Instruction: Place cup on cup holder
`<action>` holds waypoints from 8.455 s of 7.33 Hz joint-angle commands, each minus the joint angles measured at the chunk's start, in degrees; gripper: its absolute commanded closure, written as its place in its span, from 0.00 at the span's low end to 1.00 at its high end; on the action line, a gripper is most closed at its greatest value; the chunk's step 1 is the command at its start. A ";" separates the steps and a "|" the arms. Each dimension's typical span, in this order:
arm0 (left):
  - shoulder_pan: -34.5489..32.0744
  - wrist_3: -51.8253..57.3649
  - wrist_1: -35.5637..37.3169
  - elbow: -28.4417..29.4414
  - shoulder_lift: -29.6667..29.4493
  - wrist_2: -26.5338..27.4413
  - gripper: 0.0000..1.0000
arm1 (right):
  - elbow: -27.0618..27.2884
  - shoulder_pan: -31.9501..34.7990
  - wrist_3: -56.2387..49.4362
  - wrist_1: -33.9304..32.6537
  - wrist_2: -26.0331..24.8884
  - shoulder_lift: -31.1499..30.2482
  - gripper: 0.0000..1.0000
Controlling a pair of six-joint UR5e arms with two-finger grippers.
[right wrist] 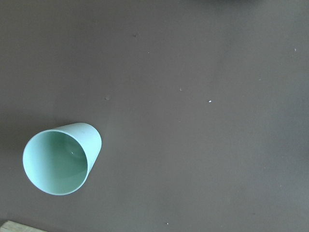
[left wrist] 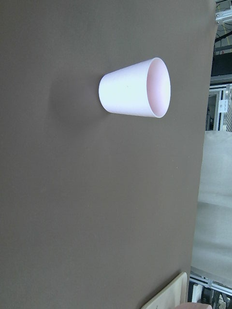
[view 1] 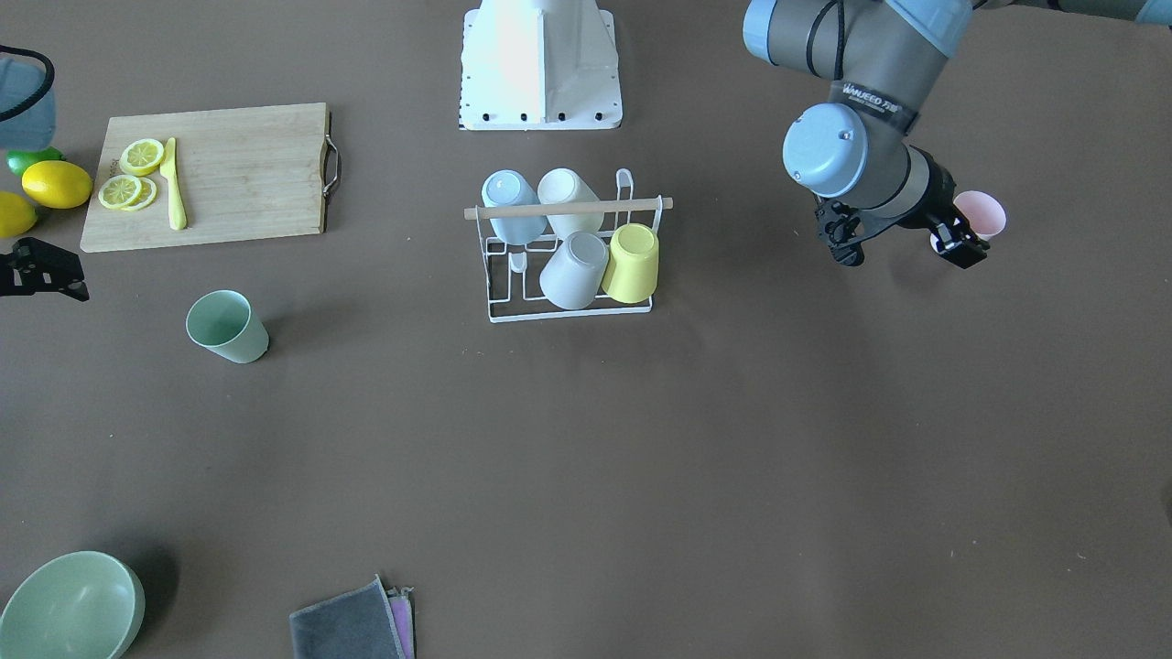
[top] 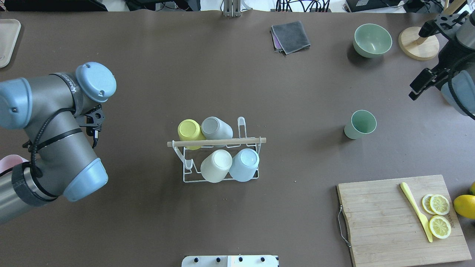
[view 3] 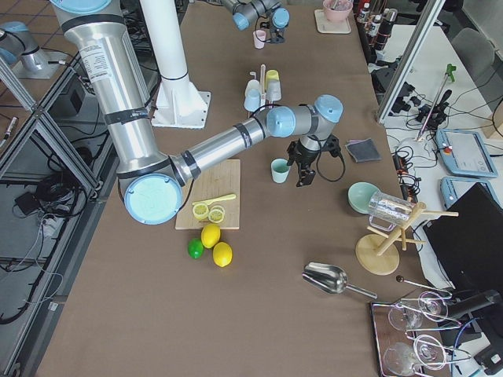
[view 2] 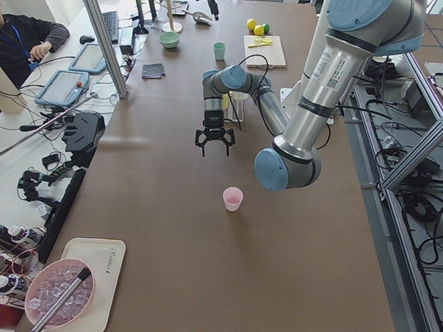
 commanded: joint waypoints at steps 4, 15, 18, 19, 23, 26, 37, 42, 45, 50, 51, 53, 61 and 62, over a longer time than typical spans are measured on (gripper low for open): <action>5.29 -0.07 -0.55 2.35 4.79 4.90 0.01 | -0.72 -8.01 -2.81 -11.98 -7.35 8.39 0.00; 7.56 -3.93 -9.25 1.47 11.23 0.79 0.01 | -32.18 -14.09 -13.27 -16.39 -14.05 30.83 0.00; 10.03 -6.37 -9.60 2.35 11.58 0.07 0.01 | -35.36 -18.39 -13.36 -20.60 -16.32 33.29 0.00; 10.99 -6.74 -9.69 3.83 11.32 0.07 0.01 | -35.97 -19.36 -13.37 -20.70 -17.73 33.38 0.00; 11.18 -6.66 -11.87 5.77 11.84 0.60 0.02 | -43.09 -21.48 -19.76 -20.62 -21.95 36.02 0.00; 11.09 -6.57 -12.42 5.61 13.33 0.77 0.02 | -44.85 -21.65 -24.78 -21.23 -24.33 36.28 0.00; 10.12 -6.04 -21.02 6.66 20.27 2.97 0.02 | -50.56 -22.53 -27.08 -25.01 -21.44 36.72 0.00; 10.04 -6.04 -22.42 5.78 22.47 2.97 0.03 | -51.97 -22.53 -26.37 -25.71 -20.47 36.81 0.00; 10.04 -5.87 -23.40 4.82 23.18 2.97 0.46 | -51.97 -22.62 -26.37 -25.89 -20.47 36.72 0.00; 2.06 -2.18 -22.70 -4.40 21.09 2.71 0.52 | -51.97 -23.15 -27.16 -25.80 -20.82 36.28 0.17; 0.12 -1.39 -22.70 -8.07 20.38 2.62 0.53 | -51.80 -23.15 -27.69 -25.80 -20.99 36.28 0.41; -1.99 -1.38 -22.79 -10.74 15.05 2.62 0.53 | -51.36 -22.97 -27.69 -25.71 -21.08 36.28 0.81; -3.23 -6.38 -26.13 -17.41 9.20 2.28 0.55 | -22.73 -14.29 -24.98 -9.54 -11.11 30.86 0.92; -3.15 -7.09 -26.65 -18.64 9.21 2.18 0.56 | -21.14 -12.27 -21.40 0.81 -5.49 28.75 0.92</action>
